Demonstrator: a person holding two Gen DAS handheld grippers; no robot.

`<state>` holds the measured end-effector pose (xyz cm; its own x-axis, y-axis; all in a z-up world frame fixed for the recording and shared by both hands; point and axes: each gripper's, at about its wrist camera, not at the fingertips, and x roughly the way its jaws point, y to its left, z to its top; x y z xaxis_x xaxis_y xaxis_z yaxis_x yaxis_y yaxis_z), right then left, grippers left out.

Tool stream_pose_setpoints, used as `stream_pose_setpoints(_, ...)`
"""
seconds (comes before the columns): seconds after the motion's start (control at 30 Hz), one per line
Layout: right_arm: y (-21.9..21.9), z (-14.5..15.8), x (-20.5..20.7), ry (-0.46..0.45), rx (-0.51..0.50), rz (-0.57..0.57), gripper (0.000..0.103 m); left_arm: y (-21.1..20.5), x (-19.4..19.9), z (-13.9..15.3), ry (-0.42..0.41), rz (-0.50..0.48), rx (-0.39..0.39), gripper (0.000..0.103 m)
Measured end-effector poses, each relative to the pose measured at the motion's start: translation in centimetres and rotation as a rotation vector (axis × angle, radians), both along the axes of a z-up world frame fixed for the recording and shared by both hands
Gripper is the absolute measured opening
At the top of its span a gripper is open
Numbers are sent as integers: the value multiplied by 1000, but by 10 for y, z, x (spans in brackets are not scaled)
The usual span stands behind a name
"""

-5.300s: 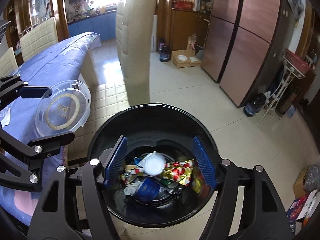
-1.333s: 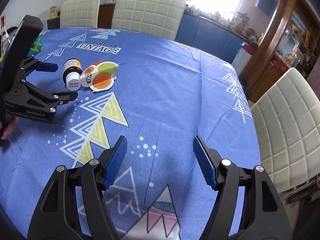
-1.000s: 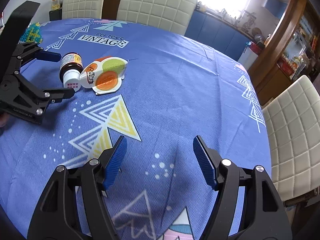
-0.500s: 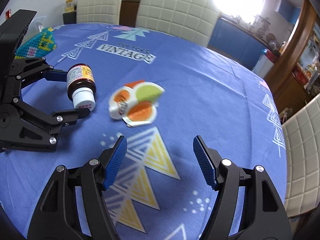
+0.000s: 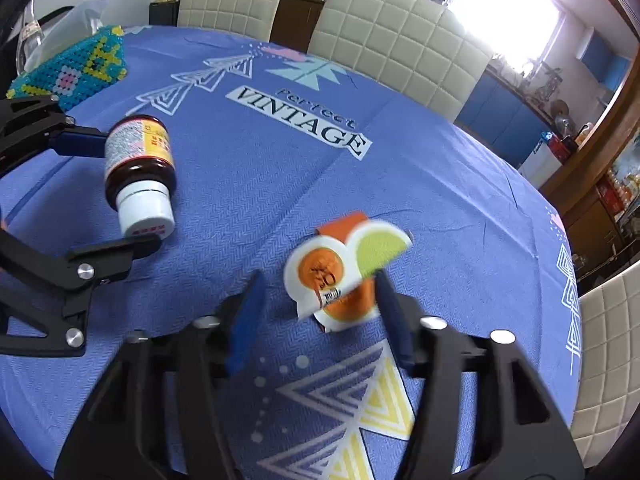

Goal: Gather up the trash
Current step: 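Grasp the brown medicine bottle with the left tool while the right tool grasps the orange-and-white packet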

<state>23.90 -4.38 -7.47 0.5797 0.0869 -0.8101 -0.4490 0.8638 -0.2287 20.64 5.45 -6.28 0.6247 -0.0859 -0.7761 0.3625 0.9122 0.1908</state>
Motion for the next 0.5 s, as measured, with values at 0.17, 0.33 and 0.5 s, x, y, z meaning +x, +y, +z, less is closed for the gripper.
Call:
stream_pose_setpoints(0.17, -16, 0, -11, -19, -20, -16, 11, -10, -3, 1, 0, -18, 0, 69)
stream_pose_setpoints(0.33, -50, 9, -32, -24, -26, -52, 10, -31, -9, 5, -2, -51, 2, 69)
stream_pose_setpoints(0.5, -88, 22, -60, -43, -23, -93, 10, -61, -22, 10, -9, -100, 2, 69)
